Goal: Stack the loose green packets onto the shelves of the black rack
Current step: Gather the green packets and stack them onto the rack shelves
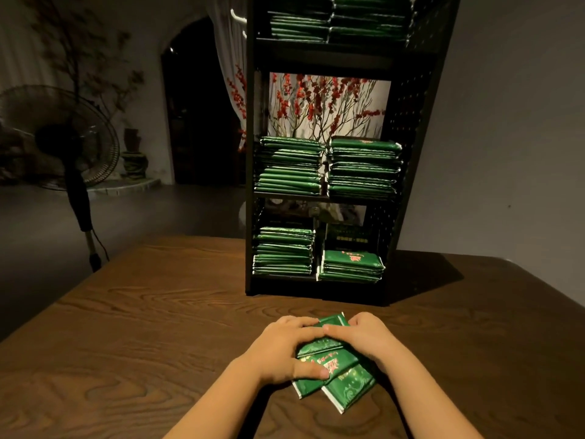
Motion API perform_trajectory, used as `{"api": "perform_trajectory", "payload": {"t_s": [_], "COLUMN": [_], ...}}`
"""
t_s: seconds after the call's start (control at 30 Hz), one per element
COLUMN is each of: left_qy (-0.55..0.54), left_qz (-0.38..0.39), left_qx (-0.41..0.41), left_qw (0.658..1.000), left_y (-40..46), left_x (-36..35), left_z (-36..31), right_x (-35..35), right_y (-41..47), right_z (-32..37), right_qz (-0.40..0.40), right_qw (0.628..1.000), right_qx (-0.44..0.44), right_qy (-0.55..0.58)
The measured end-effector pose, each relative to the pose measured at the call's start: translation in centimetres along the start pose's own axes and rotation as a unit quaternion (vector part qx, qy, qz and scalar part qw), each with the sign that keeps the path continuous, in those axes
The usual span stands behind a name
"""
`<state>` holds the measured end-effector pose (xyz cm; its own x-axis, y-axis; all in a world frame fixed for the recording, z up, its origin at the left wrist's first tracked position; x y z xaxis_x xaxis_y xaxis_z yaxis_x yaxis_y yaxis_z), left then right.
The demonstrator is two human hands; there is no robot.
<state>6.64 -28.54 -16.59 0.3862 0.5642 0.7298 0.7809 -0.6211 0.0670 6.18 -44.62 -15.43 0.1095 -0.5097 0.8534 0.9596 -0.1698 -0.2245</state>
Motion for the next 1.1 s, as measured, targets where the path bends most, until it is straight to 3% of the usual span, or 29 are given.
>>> {"api": "perform_trajectory", "payload": {"t_s": [0.1, 0.2, 0.3, 0.4, 0.53, 0.7, 0.8, 0.93, 1.1], "left_qy": [-0.059, -0.042, -0.076, -0.178, -0.276, -0.375, -0.343, -0.338, -0.382], "left_qz": [-0.062, -0.117, -0.184, -0.241, -0.245, -0.185, -0.2, -0.257, -0.163], "left_qx": [-0.001, -0.025, -0.002, 0.034, 0.04, 0.009, 0.0, -0.013, -0.009], "left_qw": [0.996, 0.992, 0.98, 0.953, 0.929, 0.909, 0.918, 0.905, 0.91], "left_y": [-0.5, -1.0, -1.4, -2.2, -2.7, -2.8, -3.0, -3.4, -3.2], "left_x": [1.1, 1.8, 2.7, 3.9, 4.1, 2.9, 3.3, 4.5, 3.6], "left_z": [-0.3, -0.6, 0.2, 1.4, 1.8, 1.0, 0.5, 0.7, 0.6], "right_x": [-0.4, -0.5, 0.0, 0.7, 1.1, 1.0, 0.8, 0.7, 0.3], "right_y": [0.0, -1.1, -2.1, -2.8, -3.1, -3.1, -3.0, -2.8, -2.4], "right_z": [0.4, 0.7, 0.8, 0.8, 0.9, 0.8, 0.8, 1.1, 0.9], "right_qz": [-0.018, -0.082, -0.126, -0.148, -0.161, -0.144, -0.136, -0.12, -0.097], "right_qw": [0.998, 0.991, 0.974, 0.946, 0.909, 0.869, 0.878, 0.907, 0.934], "right_qx": [0.044, 0.098, 0.133, 0.158, 0.184, 0.177, 0.19, 0.214, 0.215], "right_qy": [0.034, 0.043, 0.131, 0.241, 0.338, 0.438, 0.417, 0.343, 0.268]}}
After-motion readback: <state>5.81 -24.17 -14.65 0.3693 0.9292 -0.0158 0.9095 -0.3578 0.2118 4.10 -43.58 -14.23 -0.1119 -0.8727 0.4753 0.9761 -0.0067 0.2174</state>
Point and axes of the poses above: each hand's wrist, its own y-axis towards the middle knuckle, its own x-axis out of the back of the hand, z = x × y, the point moved 9 cm from there along y, towards the middle knuckle, and after that the axes turned 15 degrees about -y, right-handed, at the moved point
